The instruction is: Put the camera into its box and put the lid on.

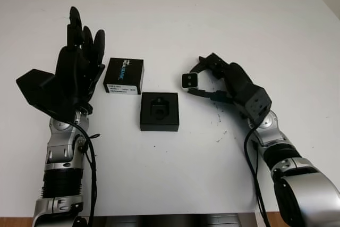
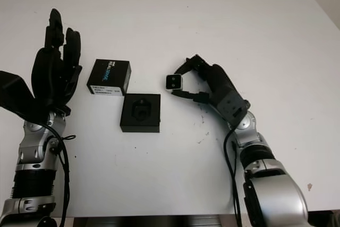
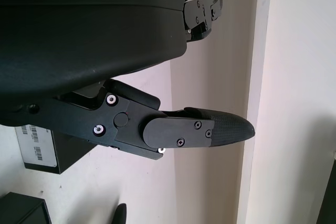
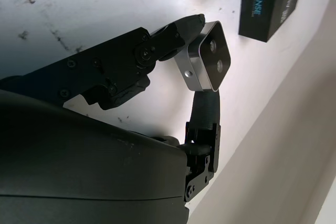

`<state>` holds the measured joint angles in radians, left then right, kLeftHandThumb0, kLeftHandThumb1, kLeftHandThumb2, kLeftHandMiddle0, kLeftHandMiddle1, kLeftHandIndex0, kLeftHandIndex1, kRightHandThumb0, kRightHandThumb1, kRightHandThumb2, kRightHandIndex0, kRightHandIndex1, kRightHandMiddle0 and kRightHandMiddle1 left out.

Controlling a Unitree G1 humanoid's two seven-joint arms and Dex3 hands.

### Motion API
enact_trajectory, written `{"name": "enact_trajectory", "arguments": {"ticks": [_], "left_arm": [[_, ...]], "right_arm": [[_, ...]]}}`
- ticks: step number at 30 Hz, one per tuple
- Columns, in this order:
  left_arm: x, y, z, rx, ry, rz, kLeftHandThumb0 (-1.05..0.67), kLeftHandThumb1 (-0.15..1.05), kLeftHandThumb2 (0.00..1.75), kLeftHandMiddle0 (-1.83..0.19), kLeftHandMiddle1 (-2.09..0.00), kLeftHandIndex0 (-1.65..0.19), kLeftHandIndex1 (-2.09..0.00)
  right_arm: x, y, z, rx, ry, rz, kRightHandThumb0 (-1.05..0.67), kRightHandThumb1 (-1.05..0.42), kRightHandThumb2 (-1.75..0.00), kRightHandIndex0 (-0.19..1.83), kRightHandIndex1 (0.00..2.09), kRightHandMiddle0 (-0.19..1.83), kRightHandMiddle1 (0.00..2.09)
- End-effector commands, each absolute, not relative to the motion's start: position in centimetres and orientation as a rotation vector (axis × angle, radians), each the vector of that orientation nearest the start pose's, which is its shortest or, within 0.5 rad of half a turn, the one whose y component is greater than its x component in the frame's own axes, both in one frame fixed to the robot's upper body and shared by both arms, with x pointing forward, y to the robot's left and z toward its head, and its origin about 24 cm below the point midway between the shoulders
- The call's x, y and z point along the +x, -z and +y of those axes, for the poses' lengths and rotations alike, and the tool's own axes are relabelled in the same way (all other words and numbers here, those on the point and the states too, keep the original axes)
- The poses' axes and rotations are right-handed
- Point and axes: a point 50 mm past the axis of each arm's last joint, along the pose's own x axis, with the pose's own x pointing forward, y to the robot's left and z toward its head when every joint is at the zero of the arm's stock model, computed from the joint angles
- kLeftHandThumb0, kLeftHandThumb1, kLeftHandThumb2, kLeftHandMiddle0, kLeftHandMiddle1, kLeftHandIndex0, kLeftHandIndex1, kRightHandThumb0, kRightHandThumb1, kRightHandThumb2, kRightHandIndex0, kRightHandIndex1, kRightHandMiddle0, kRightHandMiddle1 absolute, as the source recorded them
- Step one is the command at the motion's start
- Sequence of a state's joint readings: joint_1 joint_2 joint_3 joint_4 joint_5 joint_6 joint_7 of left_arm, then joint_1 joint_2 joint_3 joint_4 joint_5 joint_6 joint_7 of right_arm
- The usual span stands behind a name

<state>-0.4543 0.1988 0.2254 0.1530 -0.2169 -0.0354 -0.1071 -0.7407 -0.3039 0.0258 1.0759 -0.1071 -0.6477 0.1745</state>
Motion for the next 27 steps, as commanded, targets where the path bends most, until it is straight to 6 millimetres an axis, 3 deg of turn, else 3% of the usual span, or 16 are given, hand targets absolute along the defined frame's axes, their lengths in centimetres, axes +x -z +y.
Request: {"name": "enact_trajectory", "arguments": {"ticks": [1,14,21,27], "left_arm": [[32.4,-15.4,21.1,-0.062,-0.015,-0.382,-0.65,1.05,0.36,0.19,0.0,0.19,0.0],[32.3,-15.3,21.3,-0.079,-0.008,-0.377,-0.65,1.05,0.34,0.19,0.0,0.19,0.0],[32.3,-15.3,21.3,-0.076,-0.006,-0.375,-0.65,1.05,0.35,0.19,0.0,0.19,0.0],[32.2,-15.4,21.4,-0.072,-0.006,-0.379,-0.65,1.05,0.33,0.19,0.0,0.19,0.0]], "right_arm": [[36.2,-8.6,-17.6,-0.373,-0.277,-0.262,-0.38,-0.95,-0.05,0.29,0.05,0.34,1.67],[34.5,-9.5,-15.3,-0.079,-0.35,-0.343,-0.38,-0.98,-0.06,0.19,0.01,0.22,1.75],[32.3,-10.0,-13.9,-0.043,-0.377,-0.358,-0.41,-1.01,-0.07,0.01,0.0,0.18,1.78],[30.9,-10.1,-12.8,-0.043,-0.376,-0.324,-0.4,-1.02,-0.06,-0.03,0.02,0.16,1.81]]}}
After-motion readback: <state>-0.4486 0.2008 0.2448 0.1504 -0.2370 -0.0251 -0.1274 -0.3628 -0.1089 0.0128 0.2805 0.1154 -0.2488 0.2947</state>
